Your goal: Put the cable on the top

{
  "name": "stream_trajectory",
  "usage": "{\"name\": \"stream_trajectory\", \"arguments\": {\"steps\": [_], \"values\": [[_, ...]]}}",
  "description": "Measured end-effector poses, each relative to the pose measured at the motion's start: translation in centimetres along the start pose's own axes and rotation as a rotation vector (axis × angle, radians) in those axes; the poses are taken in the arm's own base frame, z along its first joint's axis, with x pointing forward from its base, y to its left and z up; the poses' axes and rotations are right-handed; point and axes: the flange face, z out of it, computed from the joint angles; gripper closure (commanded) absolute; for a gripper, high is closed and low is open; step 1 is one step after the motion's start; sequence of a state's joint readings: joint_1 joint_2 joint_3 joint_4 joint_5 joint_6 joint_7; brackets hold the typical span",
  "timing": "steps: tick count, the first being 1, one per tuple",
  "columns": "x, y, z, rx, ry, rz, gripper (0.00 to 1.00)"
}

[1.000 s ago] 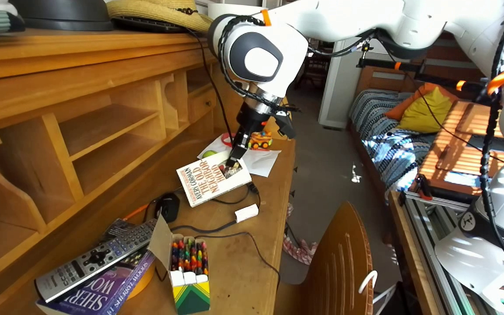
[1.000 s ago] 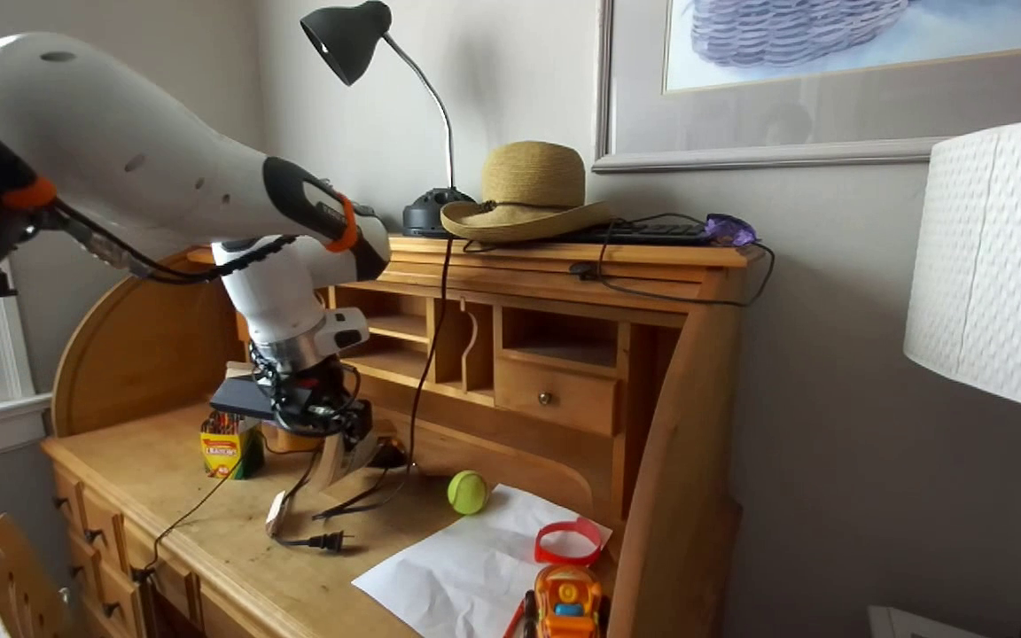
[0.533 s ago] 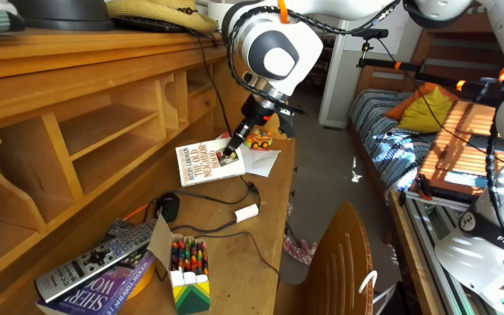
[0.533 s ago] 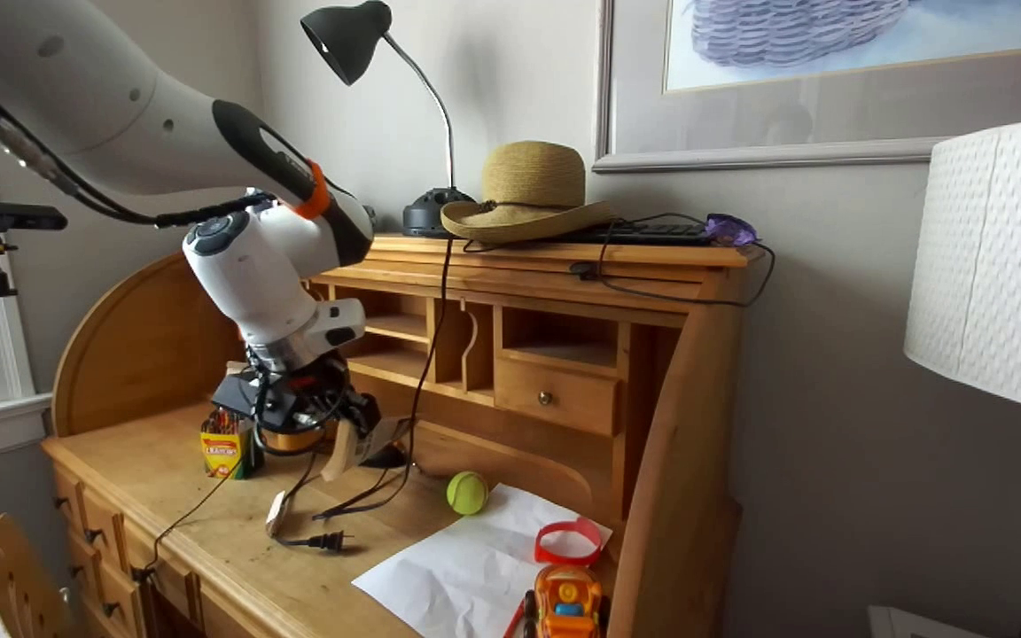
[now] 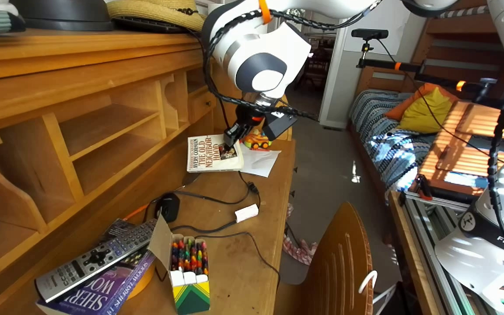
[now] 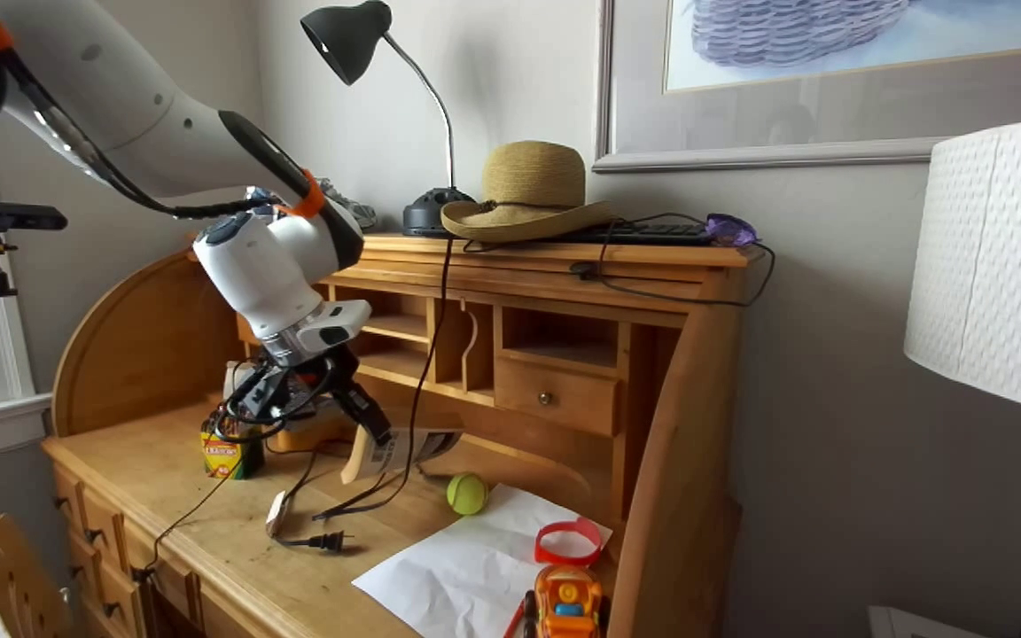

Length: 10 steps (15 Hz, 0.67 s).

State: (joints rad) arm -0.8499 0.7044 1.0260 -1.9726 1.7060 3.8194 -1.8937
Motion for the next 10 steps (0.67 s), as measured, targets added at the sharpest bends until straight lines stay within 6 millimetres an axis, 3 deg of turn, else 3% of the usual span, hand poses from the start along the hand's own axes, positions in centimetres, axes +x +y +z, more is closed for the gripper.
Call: {"name": "stream_trajectory", "arguments": {"steps": [6, 10], "values": [[-0.7, -4.3, 6.9, -0.129, -0.075, 0.023, 0.94], [0.8, -4.2, 8.1, -0.23, -0.057, 0.163, 0.94]]}}
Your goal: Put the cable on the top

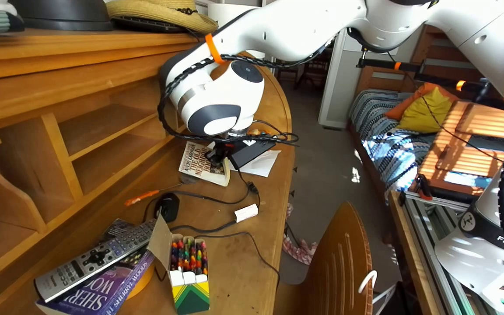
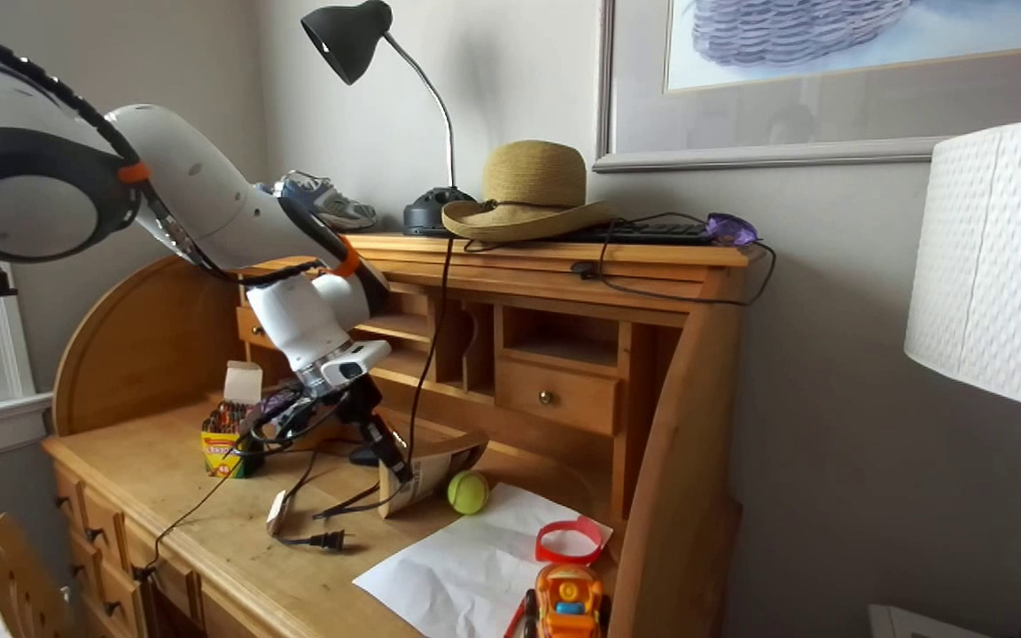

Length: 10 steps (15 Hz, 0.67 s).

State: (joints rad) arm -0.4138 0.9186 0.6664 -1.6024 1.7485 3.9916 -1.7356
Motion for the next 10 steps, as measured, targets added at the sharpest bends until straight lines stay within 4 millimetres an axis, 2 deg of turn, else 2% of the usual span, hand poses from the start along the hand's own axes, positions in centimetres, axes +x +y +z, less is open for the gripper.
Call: {"name": "stream_trajectory", "arguments": {"steps": [1, 2, 8, 10], "values": [[-0.1, 0.1, 0.0, -0.016, -0.005, 0.033, 0.51], [-0.2, 0.2, -0.1, -0.032, -0.01, 0.058, 0.5], [-1.3, -0.2, 0.1, -0.111, -0.057, 0.075, 0.06], [-1.5, -0.6, 0.1, -0.119, -0.059, 0.033, 0.0]]}}
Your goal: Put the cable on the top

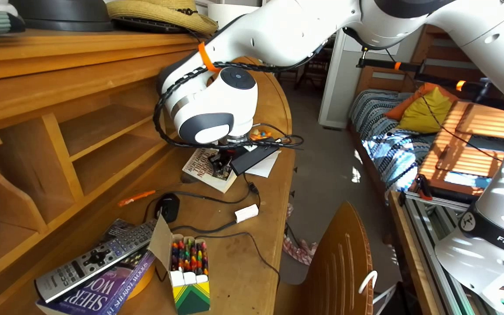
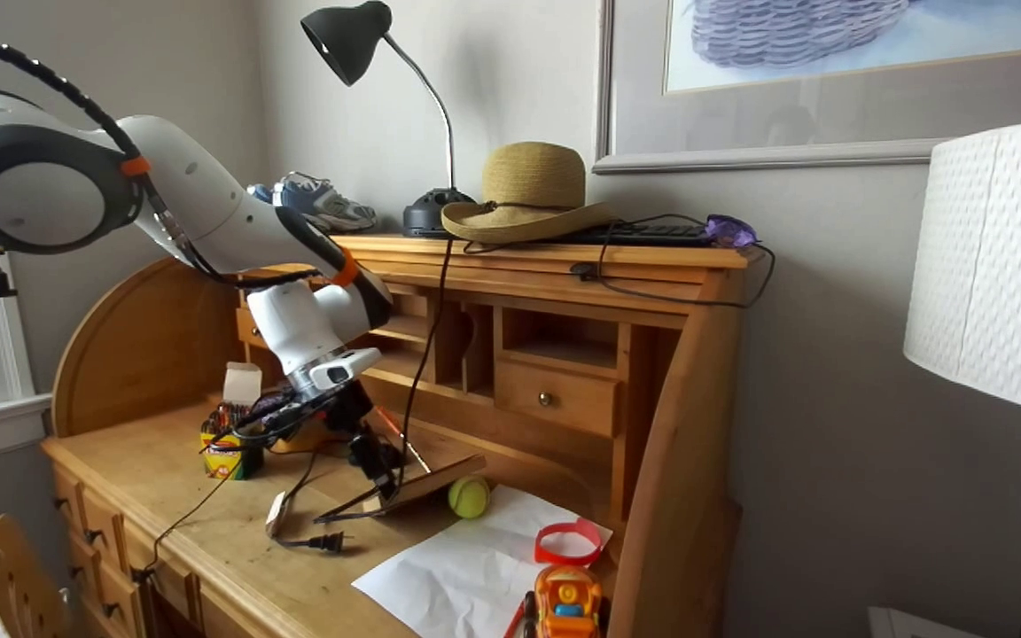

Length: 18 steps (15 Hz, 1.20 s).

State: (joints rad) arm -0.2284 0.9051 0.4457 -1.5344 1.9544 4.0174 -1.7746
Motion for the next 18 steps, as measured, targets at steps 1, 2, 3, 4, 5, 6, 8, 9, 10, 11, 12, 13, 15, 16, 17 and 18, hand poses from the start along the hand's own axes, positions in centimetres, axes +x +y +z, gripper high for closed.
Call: {"name": "stream_trajectory", "arguments": {"steps": [1, 2, 3, 4, 5, 6, 8, 9, 10, 11, 12, 13, 15, 16, 17, 18], "values": [[-0.1, -0.4, -0.1, 0.001, 0.005, -0.035, 0.0], [-0.3, -0.8, -0.2, 0.005, 0.01, -0.074, 0.0], [-0.6, -1.3, -0.2, 0.013, 0.017, -0.119, 0.0], [-0.9, -1.8, -0.3, 0.025, 0.023, -0.167, 0.0], [-1.3, -2.2, -0.3, 0.038, 0.031, -0.214, 0.0], [-1.7, -2.3, -0.4, 0.052, 0.039, -0.258, 0.0], [-2.4, -2.0, -0.6, 0.082, 0.063, -0.345, 0.0], [-2.6, -1.6, -0.7, 0.099, 0.079, -0.386, 0.0], [-2.7, -1.0, -0.8, 0.113, 0.1, -0.43, 0.0], [-2.7, -0.4, -1.0, 0.125, 0.122, -0.475, 0.0], [-2.7, 0.1, -1.2, 0.14, 0.144, -0.521, 0.0], [-2.7, 0.6, -1.4, 0.156, 0.163, -0.564, 0.0], [-2.9, 1.1, -1.9, 0.197, 0.191, -0.645, 0.0], [-3.2, 1.2, -2.2, 0.221, 0.2, -0.685, 0.0], [-3.6, 1.3, -2.3, 0.247, 0.204, -0.725, 0.0], [-4.2, 1.4, -2.4, 0.274, 0.204, -0.766, 0.0]]}}
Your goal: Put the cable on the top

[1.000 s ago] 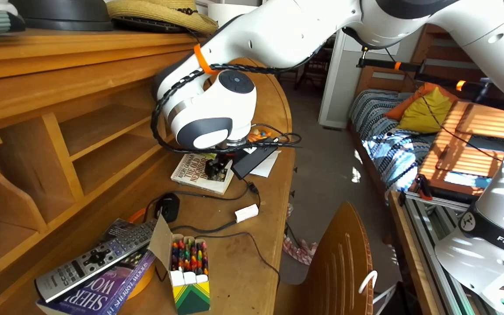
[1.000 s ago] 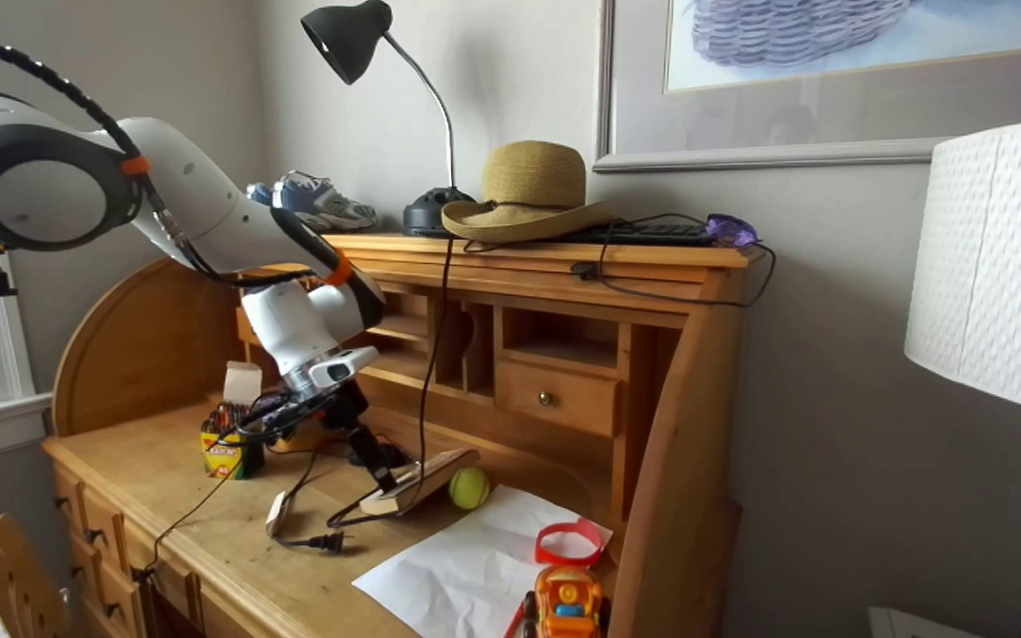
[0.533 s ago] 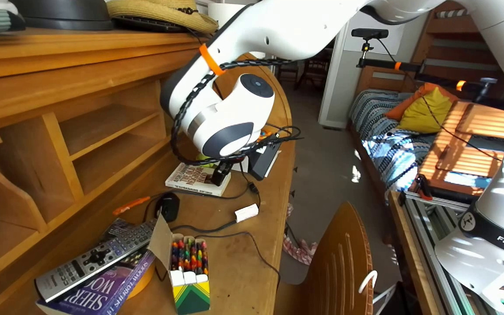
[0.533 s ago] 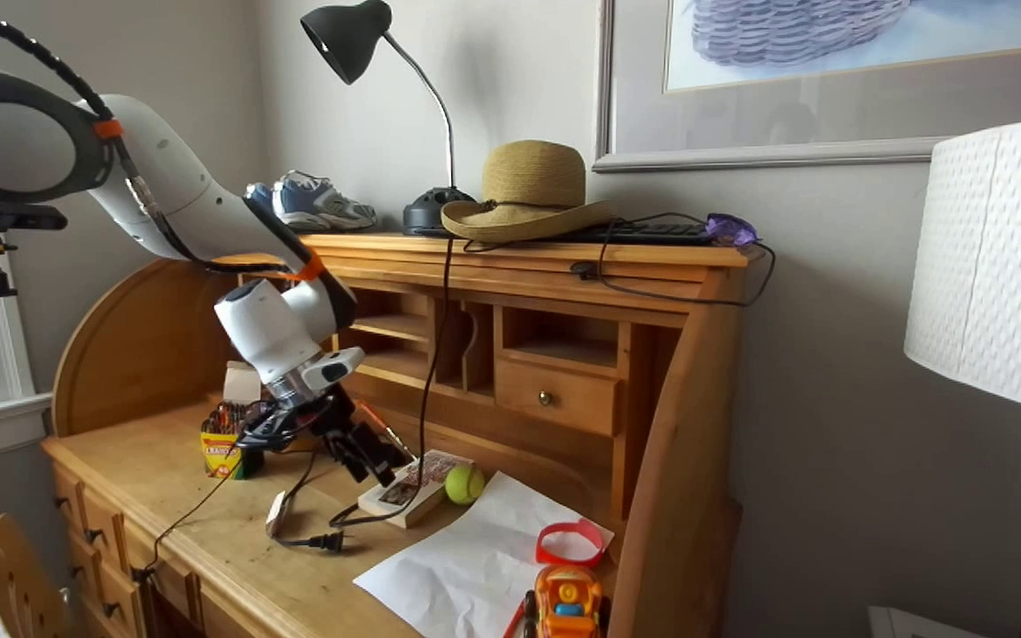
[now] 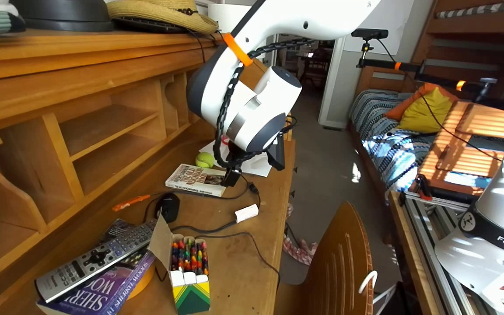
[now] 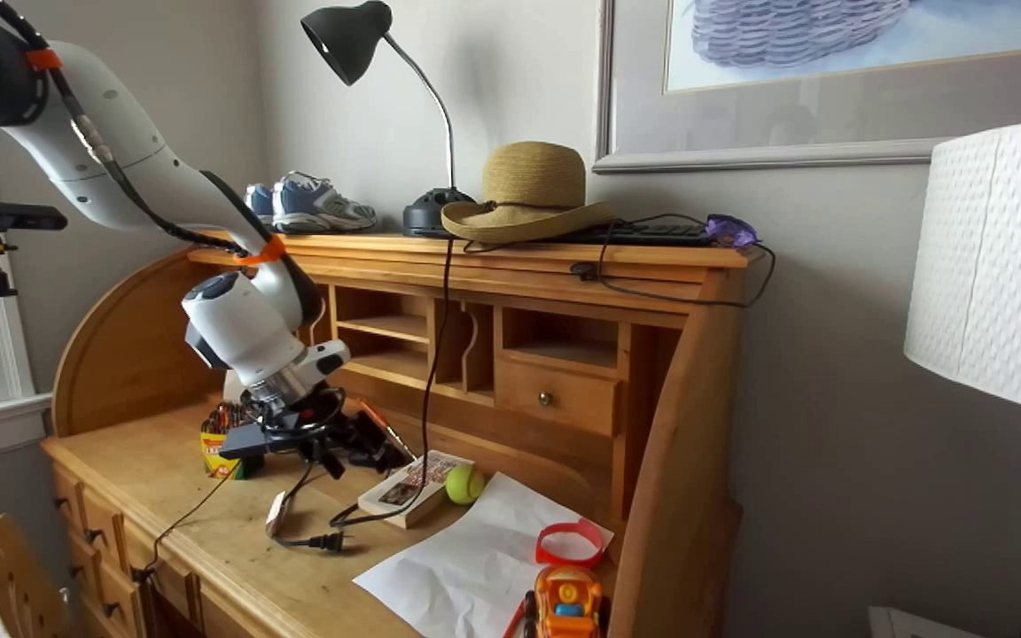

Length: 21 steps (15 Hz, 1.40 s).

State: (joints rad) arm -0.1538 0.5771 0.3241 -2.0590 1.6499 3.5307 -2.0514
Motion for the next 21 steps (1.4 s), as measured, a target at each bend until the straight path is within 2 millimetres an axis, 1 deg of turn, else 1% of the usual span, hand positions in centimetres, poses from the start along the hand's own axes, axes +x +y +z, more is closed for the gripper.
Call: {"name": "stream_trajectory", "arguments": {"steps": [3, 8, 10, 11, 13, 15, 18, 19, 21], "values": [[-2.2, -1.7, -0.1, 0.097, -0.001, -0.114, 0.0], [-8.5, -5.3, 0.9, 0.264, -0.061, -0.26, 0.0], [-10.1, -6.1, 0.8, 0.293, -0.084, -0.278, 0.0], [-10.4, -6.2, 0.7, 0.298, -0.088, -0.275, 0.0], [-10.3, -5.7, 0.5, 0.296, -0.08, -0.259, 0.0], [-9.4, -4.3, -0.2, 0.27, -0.058, -0.23, 0.0], [-7.2, -1.3, -1.4, 0.205, -0.01, -0.183, 0.0], [-6.8, -0.7, -1.6, 0.193, -0.003, -0.172, 0.0], [-6.8, -0.4, -1.6, 0.188, -0.001, -0.163, 0.0]]}}
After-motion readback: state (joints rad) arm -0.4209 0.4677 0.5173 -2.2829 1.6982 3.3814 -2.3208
